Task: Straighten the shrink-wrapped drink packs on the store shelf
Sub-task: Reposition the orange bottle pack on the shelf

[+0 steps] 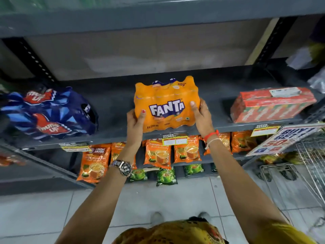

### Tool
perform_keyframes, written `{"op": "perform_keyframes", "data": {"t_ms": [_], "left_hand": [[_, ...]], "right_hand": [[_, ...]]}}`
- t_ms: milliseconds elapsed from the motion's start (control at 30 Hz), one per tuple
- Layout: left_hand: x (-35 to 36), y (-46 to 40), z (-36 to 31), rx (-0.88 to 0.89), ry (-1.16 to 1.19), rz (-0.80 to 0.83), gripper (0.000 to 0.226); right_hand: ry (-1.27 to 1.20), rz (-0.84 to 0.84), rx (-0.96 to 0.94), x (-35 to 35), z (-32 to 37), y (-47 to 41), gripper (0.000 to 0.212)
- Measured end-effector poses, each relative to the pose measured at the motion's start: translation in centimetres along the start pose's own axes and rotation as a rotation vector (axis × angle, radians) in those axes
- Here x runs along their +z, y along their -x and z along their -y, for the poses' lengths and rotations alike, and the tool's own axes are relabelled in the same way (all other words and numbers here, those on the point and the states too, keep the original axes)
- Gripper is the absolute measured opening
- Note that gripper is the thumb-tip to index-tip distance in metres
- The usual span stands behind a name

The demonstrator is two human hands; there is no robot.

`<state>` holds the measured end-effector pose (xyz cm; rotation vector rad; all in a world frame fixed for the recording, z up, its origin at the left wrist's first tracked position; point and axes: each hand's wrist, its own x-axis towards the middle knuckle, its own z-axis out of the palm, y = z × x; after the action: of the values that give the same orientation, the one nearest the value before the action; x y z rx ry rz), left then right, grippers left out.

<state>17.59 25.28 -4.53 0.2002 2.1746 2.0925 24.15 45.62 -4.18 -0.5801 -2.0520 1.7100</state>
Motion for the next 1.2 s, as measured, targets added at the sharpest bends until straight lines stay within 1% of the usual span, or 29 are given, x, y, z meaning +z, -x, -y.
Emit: {"op": "perform_keyframes", "data": {"t_ms": [67, 133, 333, 533, 600, 733, 767, 800, 867, 900, 1033, 1100, 1200], "left_hand": [[-0.1, 0.2, -0.1, -0.003, 0.023, 0.016, 0.035], [-0.2, 0.3, -0.2, -0.018, 0.021, 0.01, 0.04], [-0.3, 0.1, -0.1, -0.024, -0.035, 0.014, 0.042], [0.0, 0.2, -0.7, -0.035, -0.07, -0.012, 0.043], [0.2, 0.3, -0.8, -0.043, -0.078, -0.03, 0.043], [0.5, 0.7, -0.9, -0.056, -0.049, -0.059, 0.042], [0.5, 0.6, -0.8, -0.056, -0.049, -0.062, 0.042], [0.5, 0.6, -0.7, -0.053, -0.052, -0.064, 0.043], [0.5, 0.6, -0.6, -0.048, -0.061, -0.068, 0.045], [0.5, 0.5, -0.6, -0.048, -0.061, -0.067, 0.045], [0.4, 0.4, -0.5, -0.031, -0.063, -0.046, 0.045], [0.2, 0.2, -0.4, -0.017, -0.053, -0.032, 0.045], [0.1, 0.1, -0.2, -0.009, -0.023, 0.004, 0.044]], "right_hand": [[-0.02, -0.018, 0.001, 0.1, -0.1, 0.4, 0.047], [-0.028, -0.045, 0.003, 0.2, -0.4, 0.9, 0.045], [-0.022, -0.06, 0.023, 0.3, -0.6, 1.6, 0.051], [-0.017, -0.049, 0.017, 0.1, -0.3, 1.7, 0.05], [-0.007, -0.033, 0.019, 0.0, -0.4, 1.6, 0.057], [0.034, 0.001, 0.024, -0.2, -0.3, 1.5, 0.081], [0.036, 0.003, 0.014, -0.2, -0.3, 1.4, 0.084], [0.042, 0.008, 0.006, -0.3, -0.1, 1.5, 0.082], [0.041, 0.014, -0.011, -0.2, 0.1, 1.6, 0.069], [0.034, 0.015, -0.016, -0.2, 0.0, 1.5, 0.067], [0.066, 0.009, -0.034, 0.0, 0.1, 1.6, 0.061], [0.06, 0.004, -0.038, 0.1, 0.1, 1.5, 0.065], [0.067, -0.032, -0.037, 0.2, 0.2, 1.4, 0.051]]}}
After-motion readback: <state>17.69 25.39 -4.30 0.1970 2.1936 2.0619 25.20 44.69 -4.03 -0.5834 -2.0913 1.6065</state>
